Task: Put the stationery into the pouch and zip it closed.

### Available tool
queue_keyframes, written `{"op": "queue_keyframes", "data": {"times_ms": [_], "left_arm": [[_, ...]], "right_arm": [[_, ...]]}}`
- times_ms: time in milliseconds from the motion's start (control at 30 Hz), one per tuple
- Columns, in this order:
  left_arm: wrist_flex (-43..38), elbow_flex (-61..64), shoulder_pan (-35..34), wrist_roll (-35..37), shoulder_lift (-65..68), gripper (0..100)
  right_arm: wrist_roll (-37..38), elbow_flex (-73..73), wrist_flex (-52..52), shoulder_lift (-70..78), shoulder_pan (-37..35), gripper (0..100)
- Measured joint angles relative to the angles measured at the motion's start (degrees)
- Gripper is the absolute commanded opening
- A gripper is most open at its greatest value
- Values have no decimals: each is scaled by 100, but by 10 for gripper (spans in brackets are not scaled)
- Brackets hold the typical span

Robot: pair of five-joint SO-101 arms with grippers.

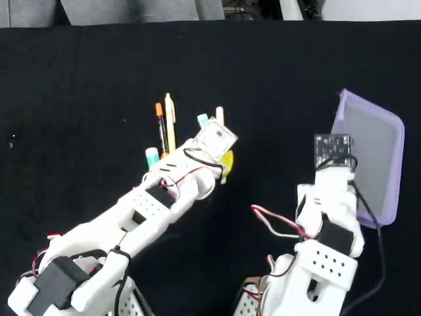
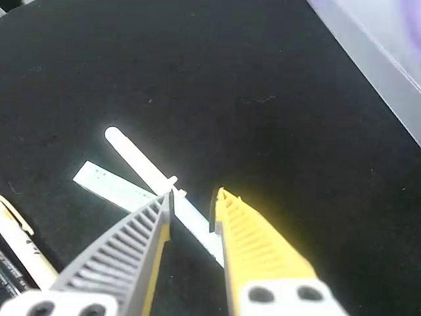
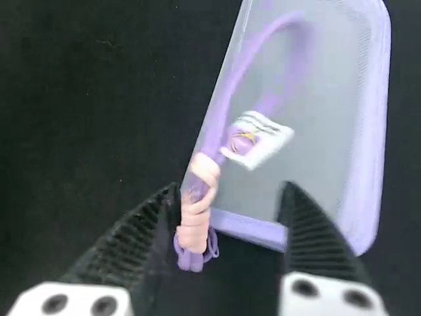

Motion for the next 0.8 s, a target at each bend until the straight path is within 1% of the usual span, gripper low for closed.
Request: {"op": "queue_keyframes", "data": {"times_ms": [233,333,433,533,633,800], "left_arm": [[0,0,0,0,0,116],[0,0,0,0,0,116],[0,0,0,0,0,116],[0,0,0,0,9,116],[0,0,0,0,18,116],[0,0,9,0,18,116]], "right_arm": [[0,-1345,554,0,62,276],[0,-1556,545,0,501,276],[0,-1565,193,264,1108,276],[0,-1644,-352,976,1618,276],[-9,-1969,-923,1960,1960,276],[-9,-3077,-1354,4044,2470,276]]}}
